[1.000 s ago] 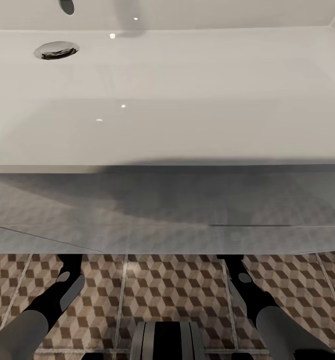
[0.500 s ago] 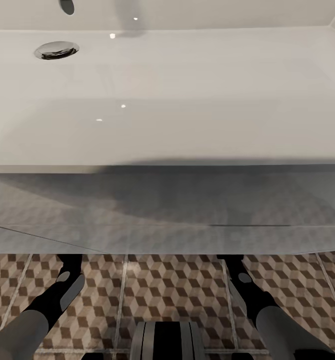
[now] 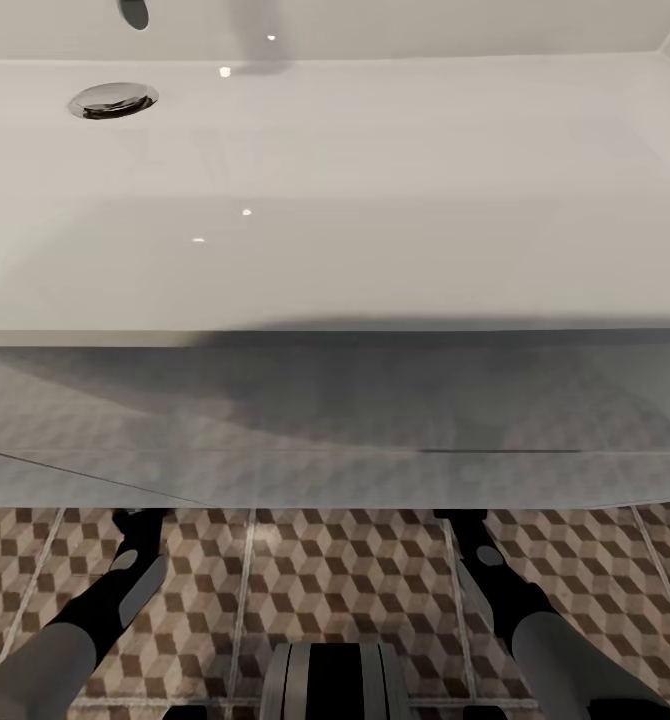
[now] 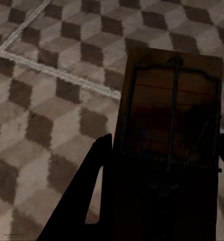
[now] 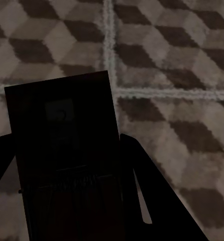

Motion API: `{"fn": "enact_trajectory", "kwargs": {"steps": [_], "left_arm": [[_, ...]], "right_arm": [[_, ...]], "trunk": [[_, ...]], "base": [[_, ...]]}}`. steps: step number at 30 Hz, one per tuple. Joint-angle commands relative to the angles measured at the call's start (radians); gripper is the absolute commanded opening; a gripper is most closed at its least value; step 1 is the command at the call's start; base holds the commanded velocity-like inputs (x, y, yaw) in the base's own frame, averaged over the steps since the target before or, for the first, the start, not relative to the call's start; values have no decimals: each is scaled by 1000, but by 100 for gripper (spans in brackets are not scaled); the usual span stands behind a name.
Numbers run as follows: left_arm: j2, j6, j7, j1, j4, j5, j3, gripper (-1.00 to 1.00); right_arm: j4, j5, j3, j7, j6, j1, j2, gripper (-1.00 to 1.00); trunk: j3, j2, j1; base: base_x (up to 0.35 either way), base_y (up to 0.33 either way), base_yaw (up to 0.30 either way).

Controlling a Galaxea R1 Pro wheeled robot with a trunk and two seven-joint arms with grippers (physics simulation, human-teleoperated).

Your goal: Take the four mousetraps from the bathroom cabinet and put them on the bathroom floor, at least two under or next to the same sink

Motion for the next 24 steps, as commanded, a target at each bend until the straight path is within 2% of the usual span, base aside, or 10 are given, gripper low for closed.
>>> {"fn": "enact_trajectory", "kwargs": {"steps": [1, 4, 8, 24], "left_arm": [[1, -3, 12, -1, 9, 2, -9, -100], [0, -4, 7, -4, 62, 3, -9, -100], [-1, -4, -6, -7, 88, 3, -9, -100], [-9, -5, -15, -15, 111, 6, -10, -100]], "right_arm": [[1, 1, 0, -1, -3, 0, 0, -100], [1, 1, 0, -1, -3, 0, 0, -100], [1, 1, 0, -1, -3, 0, 0, -100], [1, 1, 0, -1, -3, 0, 0, -100]], "trunk": [[-1, 0, 0], [-1, 0, 0], [-1, 0, 0], [-1, 0, 0]], "base": [[0, 0, 0], [0, 0, 0], [0, 0, 0], [0, 0, 0]]}}
